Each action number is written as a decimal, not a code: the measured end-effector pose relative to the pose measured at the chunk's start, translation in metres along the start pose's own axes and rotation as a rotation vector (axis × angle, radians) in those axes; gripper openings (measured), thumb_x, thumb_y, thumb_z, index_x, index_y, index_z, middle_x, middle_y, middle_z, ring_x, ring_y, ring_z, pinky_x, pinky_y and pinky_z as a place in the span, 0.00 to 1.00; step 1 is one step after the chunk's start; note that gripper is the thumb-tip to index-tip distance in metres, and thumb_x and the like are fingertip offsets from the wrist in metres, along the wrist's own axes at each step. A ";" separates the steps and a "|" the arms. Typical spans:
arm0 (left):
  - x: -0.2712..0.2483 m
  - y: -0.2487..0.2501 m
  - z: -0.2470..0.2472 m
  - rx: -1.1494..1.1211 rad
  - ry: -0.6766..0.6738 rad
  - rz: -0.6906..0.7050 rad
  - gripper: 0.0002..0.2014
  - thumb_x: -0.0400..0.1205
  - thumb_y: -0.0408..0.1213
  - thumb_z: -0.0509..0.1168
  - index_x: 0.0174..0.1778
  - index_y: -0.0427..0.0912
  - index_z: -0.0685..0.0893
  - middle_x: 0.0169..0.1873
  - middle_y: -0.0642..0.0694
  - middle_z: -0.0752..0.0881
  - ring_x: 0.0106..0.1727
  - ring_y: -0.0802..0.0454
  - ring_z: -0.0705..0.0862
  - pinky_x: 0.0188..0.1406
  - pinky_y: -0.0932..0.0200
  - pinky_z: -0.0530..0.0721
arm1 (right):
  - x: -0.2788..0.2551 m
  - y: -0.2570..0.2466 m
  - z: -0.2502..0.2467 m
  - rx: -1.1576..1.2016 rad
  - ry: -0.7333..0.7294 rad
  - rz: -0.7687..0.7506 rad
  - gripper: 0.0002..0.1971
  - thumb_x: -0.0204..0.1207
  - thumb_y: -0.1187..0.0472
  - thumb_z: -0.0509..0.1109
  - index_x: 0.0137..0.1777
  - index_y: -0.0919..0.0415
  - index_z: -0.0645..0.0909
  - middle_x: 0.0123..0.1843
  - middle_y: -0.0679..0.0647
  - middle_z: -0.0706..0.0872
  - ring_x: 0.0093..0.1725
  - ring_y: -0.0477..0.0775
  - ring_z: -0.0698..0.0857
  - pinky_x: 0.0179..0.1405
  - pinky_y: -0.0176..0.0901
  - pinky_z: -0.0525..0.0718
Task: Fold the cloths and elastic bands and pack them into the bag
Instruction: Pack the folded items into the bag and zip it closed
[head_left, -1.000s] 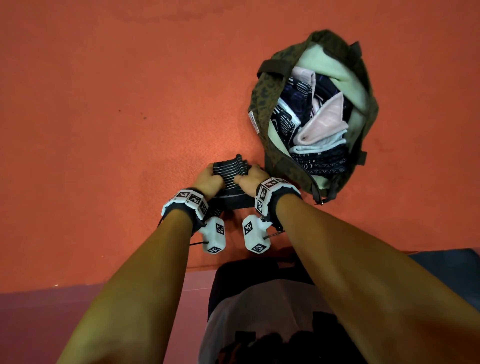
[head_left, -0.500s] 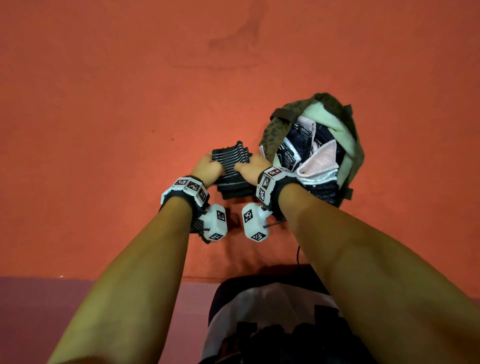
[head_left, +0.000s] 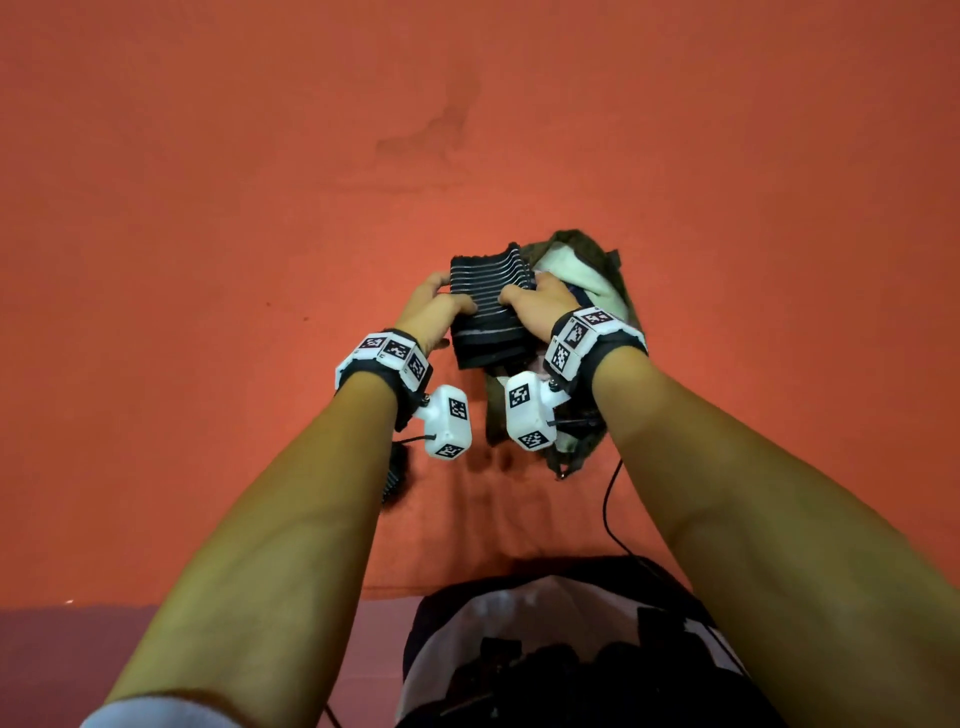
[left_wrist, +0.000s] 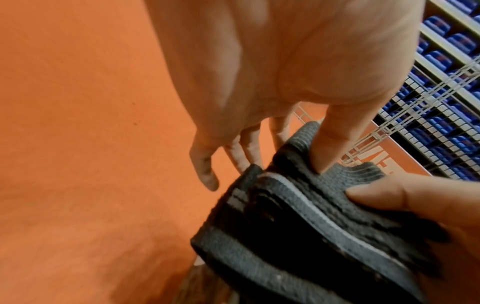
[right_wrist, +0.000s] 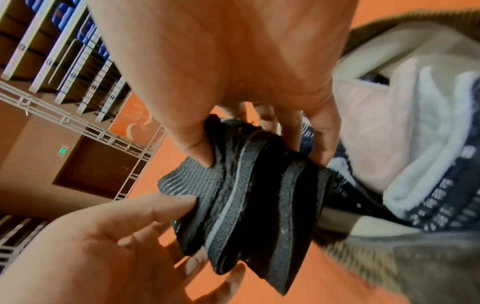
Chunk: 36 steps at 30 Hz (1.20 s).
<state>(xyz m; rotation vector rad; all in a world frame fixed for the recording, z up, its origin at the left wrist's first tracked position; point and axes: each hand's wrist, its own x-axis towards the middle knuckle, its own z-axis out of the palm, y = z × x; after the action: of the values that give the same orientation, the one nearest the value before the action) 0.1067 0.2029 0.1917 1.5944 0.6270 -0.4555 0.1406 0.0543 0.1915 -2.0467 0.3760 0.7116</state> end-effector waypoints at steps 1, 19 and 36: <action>0.002 0.002 0.008 -0.019 -0.013 0.015 0.21 0.75 0.30 0.65 0.64 0.49 0.79 0.44 0.50 0.86 0.47 0.52 0.83 0.55 0.48 0.84 | 0.001 0.004 -0.008 0.021 0.012 -0.005 0.17 0.72 0.51 0.69 0.59 0.56 0.78 0.50 0.50 0.86 0.50 0.53 0.85 0.53 0.45 0.81; 0.037 -0.012 0.080 0.161 -0.120 0.050 0.25 0.83 0.29 0.68 0.76 0.43 0.73 0.60 0.46 0.87 0.53 0.52 0.87 0.63 0.54 0.85 | 0.030 0.055 -0.055 0.020 0.098 0.033 0.25 0.80 0.57 0.65 0.76 0.54 0.67 0.56 0.51 0.79 0.54 0.56 0.80 0.51 0.41 0.73; 0.078 -0.033 0.100 0.501 -0.187 -0.084 0.28 0.78 0.36 0.75 0.74 0.49 0.77 0.51 0.48 0.91 0.55 0.47 0.89 0.66 0.46 0.84 | 0.058 0.088 -0.047 -0.131 0.114 0.159 0.27 0.76 0.61 0.66 0.76 0.51 0.67 0.63 0.61 0.83 0.60 0.64 0.83 0.57 0.47 0.79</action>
<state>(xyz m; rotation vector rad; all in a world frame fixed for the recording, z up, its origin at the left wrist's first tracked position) 0.1531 0.1160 0.1058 1.9697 0.4574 -0.8641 0.1568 -0.0321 0.1177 -2.2052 0.5766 0.7334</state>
